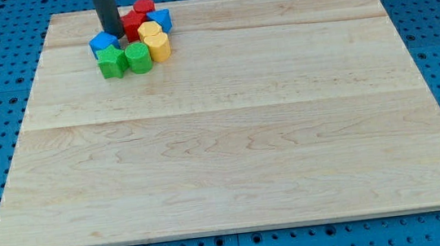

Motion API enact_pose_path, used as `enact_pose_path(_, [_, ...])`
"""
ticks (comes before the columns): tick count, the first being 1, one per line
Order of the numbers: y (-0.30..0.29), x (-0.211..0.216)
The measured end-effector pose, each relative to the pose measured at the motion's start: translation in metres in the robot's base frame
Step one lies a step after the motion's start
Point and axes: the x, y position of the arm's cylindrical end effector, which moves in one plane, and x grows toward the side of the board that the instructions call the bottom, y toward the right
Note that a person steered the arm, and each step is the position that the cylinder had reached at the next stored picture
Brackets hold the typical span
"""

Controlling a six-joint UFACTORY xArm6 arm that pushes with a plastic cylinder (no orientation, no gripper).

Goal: Move green star into yellow hexagon

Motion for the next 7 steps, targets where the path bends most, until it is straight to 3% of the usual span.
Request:
enact_pose_path(1, [-0.059,0.003])
enact_pose_path(2, [-0.066,0.048])
enact_pose_path(3, [-0.061,0.075])
enact_pose_path(6, [-0.011,0.072])
enact_pose_path(7, [-0.006,0.096])
